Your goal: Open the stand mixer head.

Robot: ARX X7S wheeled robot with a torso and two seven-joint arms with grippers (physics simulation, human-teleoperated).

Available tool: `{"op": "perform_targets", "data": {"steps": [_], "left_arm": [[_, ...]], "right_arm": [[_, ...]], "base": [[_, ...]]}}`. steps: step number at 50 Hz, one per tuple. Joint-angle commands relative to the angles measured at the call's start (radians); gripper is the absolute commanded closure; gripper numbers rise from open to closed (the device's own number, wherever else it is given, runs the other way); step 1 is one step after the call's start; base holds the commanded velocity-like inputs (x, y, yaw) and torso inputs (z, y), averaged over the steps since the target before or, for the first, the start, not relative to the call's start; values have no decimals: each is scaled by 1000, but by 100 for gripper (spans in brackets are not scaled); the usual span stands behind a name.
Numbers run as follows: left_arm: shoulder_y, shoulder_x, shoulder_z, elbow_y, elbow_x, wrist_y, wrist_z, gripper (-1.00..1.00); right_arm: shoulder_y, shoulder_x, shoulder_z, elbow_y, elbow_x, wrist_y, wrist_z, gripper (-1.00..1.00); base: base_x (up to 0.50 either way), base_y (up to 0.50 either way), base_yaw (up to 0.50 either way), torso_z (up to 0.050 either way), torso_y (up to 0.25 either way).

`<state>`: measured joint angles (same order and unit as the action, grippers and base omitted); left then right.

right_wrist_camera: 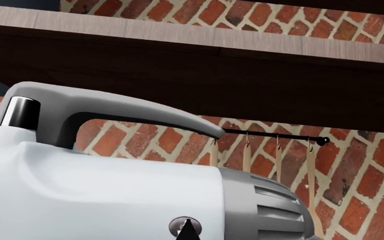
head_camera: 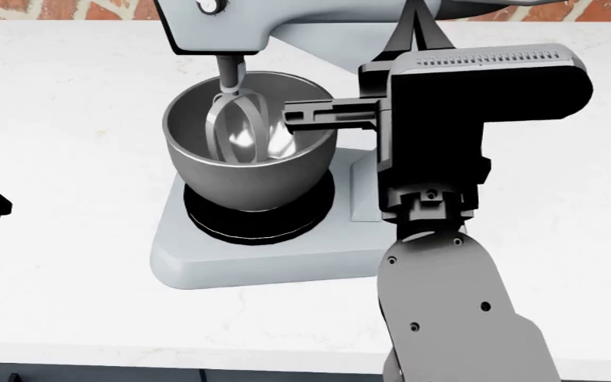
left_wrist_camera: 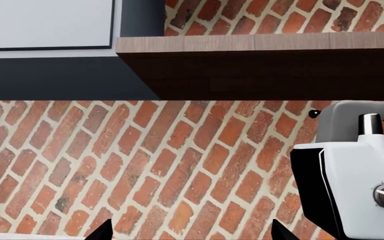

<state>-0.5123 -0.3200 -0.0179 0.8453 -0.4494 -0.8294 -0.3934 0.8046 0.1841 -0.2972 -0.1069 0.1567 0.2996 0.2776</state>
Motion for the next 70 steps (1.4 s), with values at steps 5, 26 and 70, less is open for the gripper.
{"op": "perform_targets", "data": {"steps": [5, 26, 70], "left_arm": [[-5, 14, -18, -26, 29, 21, 24, -100], [2, 8, -25, -32, 16, 32, 19, -100], [6, -2, -1, -39, 13, 38, -6, -100]], "right_arm": [[35, -23, 15, 97, -2, -55, -26, 100], [62, -37, -14, 200, -14, -115, -15, 100], [-75, 64, 36, -262, 121, 146, 49, -100]], "base": [[0, 0, 0, 0, 0], [0, 0, 0, 0, 0], [3, 0, 0, 0, 0]]}}
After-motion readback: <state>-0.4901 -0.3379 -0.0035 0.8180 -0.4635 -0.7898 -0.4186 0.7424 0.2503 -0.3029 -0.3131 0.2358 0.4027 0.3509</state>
